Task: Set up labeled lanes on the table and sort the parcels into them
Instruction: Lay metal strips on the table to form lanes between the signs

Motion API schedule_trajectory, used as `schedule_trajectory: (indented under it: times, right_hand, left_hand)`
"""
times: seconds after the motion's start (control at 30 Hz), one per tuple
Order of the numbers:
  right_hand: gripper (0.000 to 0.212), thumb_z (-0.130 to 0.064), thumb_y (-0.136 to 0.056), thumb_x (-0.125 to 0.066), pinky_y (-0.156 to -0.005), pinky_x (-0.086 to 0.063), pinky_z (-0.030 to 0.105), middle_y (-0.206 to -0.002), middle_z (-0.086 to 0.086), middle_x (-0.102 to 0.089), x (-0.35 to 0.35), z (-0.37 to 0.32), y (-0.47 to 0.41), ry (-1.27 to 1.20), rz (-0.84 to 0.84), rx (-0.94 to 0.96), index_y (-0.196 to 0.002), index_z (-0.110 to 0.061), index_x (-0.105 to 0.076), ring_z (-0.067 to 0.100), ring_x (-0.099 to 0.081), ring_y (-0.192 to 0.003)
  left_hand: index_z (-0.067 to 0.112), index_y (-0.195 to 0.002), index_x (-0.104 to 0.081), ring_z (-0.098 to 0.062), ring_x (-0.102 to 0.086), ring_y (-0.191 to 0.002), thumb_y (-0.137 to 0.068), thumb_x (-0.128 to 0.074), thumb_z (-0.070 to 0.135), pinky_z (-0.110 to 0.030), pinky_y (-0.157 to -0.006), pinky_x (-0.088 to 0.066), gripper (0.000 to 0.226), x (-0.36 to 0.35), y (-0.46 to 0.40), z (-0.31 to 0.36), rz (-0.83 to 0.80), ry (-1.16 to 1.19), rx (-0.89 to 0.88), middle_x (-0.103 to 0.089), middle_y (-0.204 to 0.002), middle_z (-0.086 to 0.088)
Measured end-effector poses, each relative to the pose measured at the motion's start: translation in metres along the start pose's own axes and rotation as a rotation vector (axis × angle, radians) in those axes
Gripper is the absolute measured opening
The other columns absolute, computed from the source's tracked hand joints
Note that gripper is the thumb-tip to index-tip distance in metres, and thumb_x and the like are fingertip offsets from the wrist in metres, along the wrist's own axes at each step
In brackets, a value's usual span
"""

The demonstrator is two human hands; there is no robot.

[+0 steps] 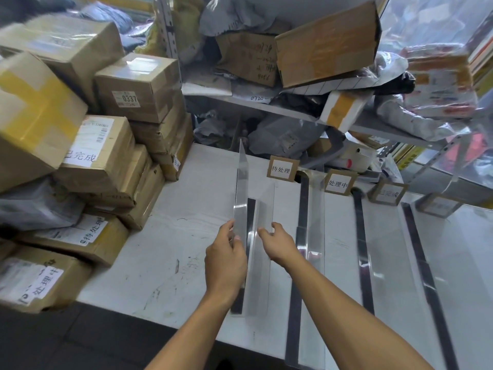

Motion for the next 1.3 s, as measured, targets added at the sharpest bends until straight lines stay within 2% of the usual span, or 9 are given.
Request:
schedule_trajectory:
  times: [0.17, 0.33, 0.43, 0.6, 0.73, 0.9, 1.03, 1.17, 1.3]
  right_hand:
    - [0.069, -0.051, -0.099, -0.043, -0.067, -0.042, 0.026, -0.101, 0.002, -0.059, 0.010, 0.004, -0.002, 0.025, 0.029, -0.010, -0.154, -0.012, -0.026, 0.003, -0.049, -0.072]
    - [0.071, -0.049, -0.100, -0.042, -0.082, -0.038, 0.031, -0.147, 0.017, -0.046, 0.018, 0.007, -0.007, 0.090, 0.066, -0.073, -0.152, -0.003, -0.026, 0.033, -0.051, -0.126]
    - [0.070, -0.048, -0.101, -0.044, -0.095, -0.043, 0.036, -0.152, 0.016, -0.041, 0.020, 0.011, -0.007, 0.067, 0.109, -0.085, -0.152, -0.004, -0.026, 0.035, -0.046, -0.134]
    - [0.057, -0.044, -0.102, -0.042, -0.106, -0.040, 0.040, -0.150, 0.012, -0.046, 0.036, -0.001, -0.003, -0.048, 0.267, 0.029, -0.148, -0.010, -0.039, 0.030, -0.045, -0.135]
    - [0.038, -0.052, -0.101, -0.035, -0.095, -0.050, 0.044, -0.108, -0.005, -0.061, 0.082, -0.041, 0.002, -0.241, 0.303, 0.206, -0.118, -0.025, -0.056, 0.022, -0.059, -0.111]
    - [0.066, -0.068, -0.092, -0.038, -0.084, -0.056, 0.046, -0.140, -0.009, -0.045, 0.150, -0.069, 0.015, -0.398, 0.134, 0.260, -0.147, -0.032, -0.034, 0.021, -0.052, -0.122]
    - [0.060, -0.057, -0.096, -0.048, -0.069, -0.060, 0.039, -0.125, -0.013, -0.048, 0.203, -0.055, 0.023, -0.413, 0.161, 0.305, -0.149, -0.035, -0.032, 0.014, -0.054, -0.110]
    - [0.055, -0.045, -0.097, -0.049, -0.053, -0.058, 0.028, -0.115, -0.018, -0.051, 0.266, -0.021, 0.034, -0.438, 0.224, 0.342, -0.149, -0.039, -0.034, 0.010, -0.053, -0.103]
    - [0.059, -0.045, -0.092, -0.046, -0.099, -0.047, 0.045, -0.142, -0.005, -0.050, 0.350, 0.031, 0.045, -0.332, 0.330, 0.399, -0.150, -0.036, -0.036, 0.017, -0.049, -0.124]
  left_hand:
    - [0.024, -0.143, -0.048, -0.020, -0.061, -0.119, -0.102, -0.049, 0.019, -0.031, -0.094, -0.050, 0.041, -0.007, -0.001, 0.014, 0.010, -0.026, -0.062, -0.062, -0.134, 0.000]
    - [0.027, -0.141, -0.048, -0.010, -0.061, -0.108, -0.102, -0.050, 0.020, -0.010, -0.076, -0.047, 0.040, -0.009, -0.002, 0.026, -0.005, 0.006, -0.114, -0.058, -0.117, 0.015]
    - [0.029, -0.139, -0.049, 0.000, -0.054, -0.094, -0.101, -0.051, 0.023, -0.007, -0.074, -0.047, 0.039, -0.013, -0.004, 0.035, -0.003, -0.003, -0.149, -0.052, -0.112, 0.021]
    - [0.028, -0.140, -0.050, -0.008, -0.062, -0.105, -0.102, -0.051, 0.022, -0.014, -0.080, -0.052, 0.039, -0.022, -0.003, 0.047, -0.027, 0.019, -0.191, -0.060, -0.121, 0.016]
    - [0.029, -0.139, -0.050, -0.001, -0.057, -0.092, -0.102, -0.051, 0.022, -0.004, -0.068, -0.046, 0.037, -0.036, 0.002, 0.060, -0.069, 0.024, -0.236, -0.055, -0.107, 0.023]
    - [0.028, -0.138, -0.051, -0.005, -0.064, -0.090, -0.103, -0.047, 0.023, -0.023, -0.081, -0.058, 0.036, -0.064, 0.022, 0.091, -0.143, 0.038, -0.302, -0.063, -0.109, 0.015]
    - [0.032, -0.137, -0.052, 0.019, -0.055, -0.076, -0.102, -0.049, 0.021, 0.003, -0.062, -0.042, 0.036, -0.104, 0.050, 0.123, -0.178, 0.037, -0.407, -0.055, -0.097, 0.027]
    - [0.043, -0.133, -0.048, 0.022, -0.052, -0.078, -0.101, -0.048, 0.022, -0.003, -0.064, -0.041, 0.038, -0.157, 0.085, 0.157, -0.257, 0.074, -0.450, -0.051, -0.087, 0.033]
    - [0.047, -0.125, -0.046, -0.007, -0.066, -0.078, -0.099, -0.046, 0.023, -0.028, -0.064, -0.059, 0.035, -0.231, 0.132, 0.193, -0.370, 0.150, -0.454, -0.066, -0.090, 0.013]
Point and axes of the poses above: each hand's wrist, its own y-axis away from the middle knuckle, its own x-axis out of the back of the hand, z = x × y, the point moved 1 cm from there along -y, towards the middle knuckle
